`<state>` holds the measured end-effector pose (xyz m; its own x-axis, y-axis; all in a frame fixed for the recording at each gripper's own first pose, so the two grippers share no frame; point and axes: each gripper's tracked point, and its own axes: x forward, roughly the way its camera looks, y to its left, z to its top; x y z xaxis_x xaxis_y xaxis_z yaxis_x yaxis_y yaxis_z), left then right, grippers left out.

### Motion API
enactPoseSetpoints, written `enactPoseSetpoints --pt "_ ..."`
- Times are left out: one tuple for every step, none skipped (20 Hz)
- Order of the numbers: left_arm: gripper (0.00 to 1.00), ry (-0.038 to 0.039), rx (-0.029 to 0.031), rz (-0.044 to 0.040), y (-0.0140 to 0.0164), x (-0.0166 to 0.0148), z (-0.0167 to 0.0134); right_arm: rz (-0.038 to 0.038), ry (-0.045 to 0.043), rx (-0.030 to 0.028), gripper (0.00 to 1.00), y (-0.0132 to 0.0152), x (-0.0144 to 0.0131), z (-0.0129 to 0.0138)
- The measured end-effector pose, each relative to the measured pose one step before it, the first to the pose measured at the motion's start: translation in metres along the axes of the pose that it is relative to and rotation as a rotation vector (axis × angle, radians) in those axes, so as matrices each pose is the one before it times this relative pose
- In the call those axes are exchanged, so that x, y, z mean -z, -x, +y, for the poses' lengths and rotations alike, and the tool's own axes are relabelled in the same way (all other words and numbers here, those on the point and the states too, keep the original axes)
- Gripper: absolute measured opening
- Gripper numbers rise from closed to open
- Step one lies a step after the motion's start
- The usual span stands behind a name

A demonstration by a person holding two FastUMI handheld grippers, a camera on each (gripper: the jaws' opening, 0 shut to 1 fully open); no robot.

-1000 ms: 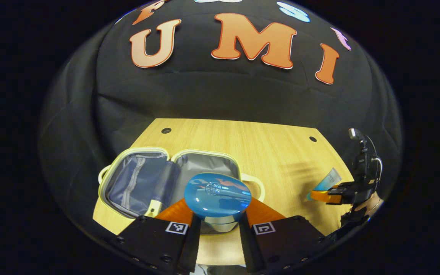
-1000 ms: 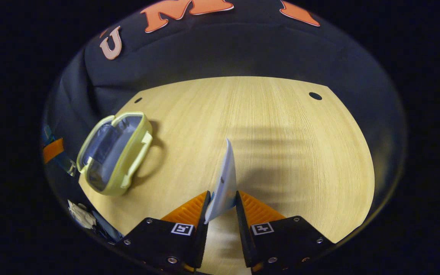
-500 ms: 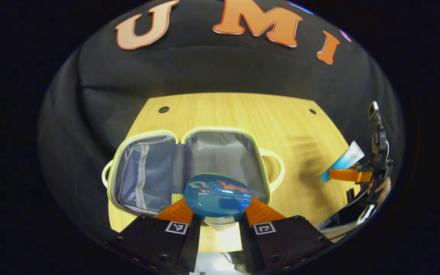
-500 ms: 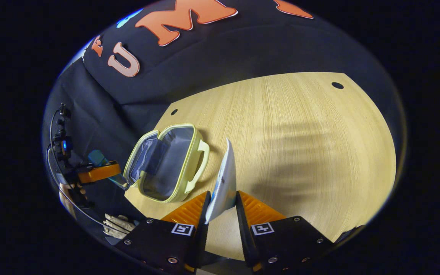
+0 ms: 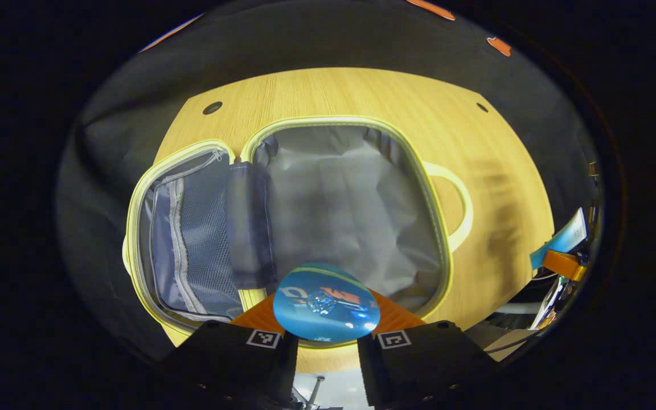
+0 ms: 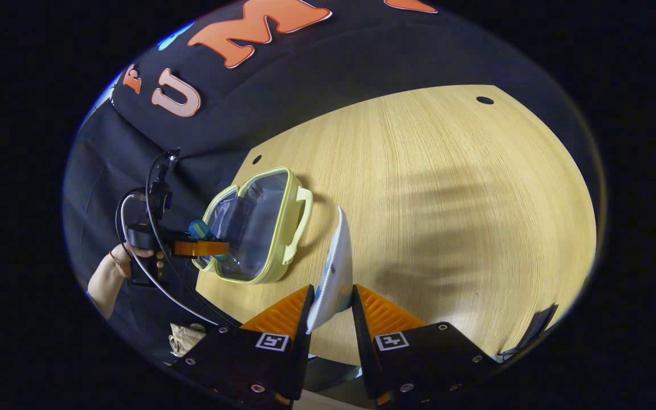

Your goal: First open the suitcase, pack the skin care products into it, and then close the suitcase.

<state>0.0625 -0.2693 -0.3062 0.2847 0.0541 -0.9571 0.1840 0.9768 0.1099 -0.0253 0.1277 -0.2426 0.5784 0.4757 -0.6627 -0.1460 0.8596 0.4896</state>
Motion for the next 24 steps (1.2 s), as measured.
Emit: enactPoseSetpoints --pt "0.47 -0.00947 -0.01043 0.01546 -0.00585 -0.00122 0.00177 -0.00203 -0.01457 0.00743 0.41 0.00003 0.00203 -0.00297" --pt "0.47 -0.00331 -0.00936 0.01639 -0.00584 -0.00098 0.00246 -0.00042 -0.01562 0.00449 0.41 0.00027 0.00142 -0.00247" --pt "0.47 -0.00293 -0.00252 0.01167 -0.00749 -0.00293 0.00062 -0.00178 -0.01700 0.00550 0.41 0.00182 0.00193 -0.00358" --pt "0.47 0.00092 -0.00138 0.00850 -0.00947 -0.00328 0.00167 -0.00020 -0.01247 0.00627 0.41 -0.00009 0.00102 -0.00277" --pt "0.47 0.00009 -0.00497 0.00251 -0.00750 -0.00538 0.00056 -0.00140 -0.00809 0.01007 0.41 0.00117 0.00032 -0.00397" --pt "0.47 -0.00051 -0.00962 0.00275 -0.00572 -0.00541 0.00230 0.00158 -0.00639 0.01002 0.41 -0.00062 0.00099 -0.00410" --pt "0.47 -0.01048 -0.01150 -0.01754 -0.00364 -0.00951 0.00096 0.00250 -0.00657 0.00756 0.41 0.00167 0.00219 -0.00361" --pt "0.47 -0.01577 -0.01294 0.00205 -0.00265 -0.00456 0.00185 -0.00048 -0.00508 0.00459 0.41 0.00102 -0.00052 -0.00157" --pt "0.47 -0.01567 -0.00723 -0.00690 -0.00267 -0.00529 0.00033 -0.00047 -0.00229 0.00301 0.46 0.00084 0.00078 -0.00084" --pt "0.48 -0.01111 -0.00553 0.00199 -0.00291 -0.00220 0.00032 -0.00142 -0.00221 0.00341 0.41 -0.00021 -0.00061 -0.00094" --pt "0.48 -0.00858 -0.00672 -0.00096 -0.00134 -0.00293 -0.00009 0.00095 -0.00272 0.00230 0.46 0.00074 0.00070 -0.00080" --pt "0.49 -0.00967 -0.01117 -0.00434 -0.00132 -0.00172 0.00243 0.00063 -0.00504 0.00017 0.41 0.00080 0.00012 -0.00050" --pt "0.50 -0.01176 0.00030 -0.00485 -0.00027 -0.00290 -0.00028 -0.00018 -0.00453 -0.00156 0.41 0.00114 -0.00058 0.00067" --pt "0.51 -0.01304 -0.00853 -0.00815 0.00374 -0.00186 0.00160 -0.00144 -0.00057 -0.00005 0.41 -0.00037 -0.00027 0.00054" --pt "0.55 -0.01163 -0.01205 -0.01332 -0.00043 -0.00283 0.00287 -0.00076 0.00370 0.00333 0.41 0.00070 0.00106 -0.00098" --pt "0.68 -0.00562 -0.00614 -0.01200 0.00289 -0.00196 0.00051 -0.00098 0.00664 0.00333 0.41 0.00073 -0.00014 0.00080" --pt "0.82 -0.00121 -0.00051 -0.01838 0.00549 -0.00179 -0.00096 -0.00265 0.01104 -0.00104 0.41 0.00156 -0.00120 0.00094" --pt "0.95 -0.00369 -0.00499 -0.02150 0.00608 -0.00211 0.00144 -0.00380 0.01407 -0.00202 0.46 0.00118 -0.00206 0.00214" --pt "1.00 0.00217 -0.00202 -0.03194 0.00841 -0.00282 0.00034 -0.00265 0.01510 -0.00639 0.41 0.00081 -0.00341 0.00315" --pt "0.99 0.01265 -0.00204 -0.03296 0.01106 0.00010 -0.00036 -0.00122 0.01342 -0.01003 0.41 0.00185 -0.00385 0.00479" --pt "0.99 0.02330 0.00990 -0.03518 0.01358 0.00003 -0.00174 -0.00083 0.01720 -0.01607 0.41 0.00063 -0.00581 0.00621" --pt "0.99 0.03527 0.01851 -0.04125 0.01644 0.00112 -0.00118 0.00088 0.01936 -0.01546 0.41 0.00125 -0.00598 0.00739" --pt "0.99 0.04891 0.02406 -0.04580 0.01498 -0.00013 -0.00211 0.00371 0.01973 -0.01295 0.41 -0.00054 -0.00821 0.00835" --pt "0.99 0.05426 0.03009 -0.04455 0.01498 0.00043 -0.00080 0.00160 0.02212 -0.01823 0.41 -0.00059 -0.00900 0.01179"
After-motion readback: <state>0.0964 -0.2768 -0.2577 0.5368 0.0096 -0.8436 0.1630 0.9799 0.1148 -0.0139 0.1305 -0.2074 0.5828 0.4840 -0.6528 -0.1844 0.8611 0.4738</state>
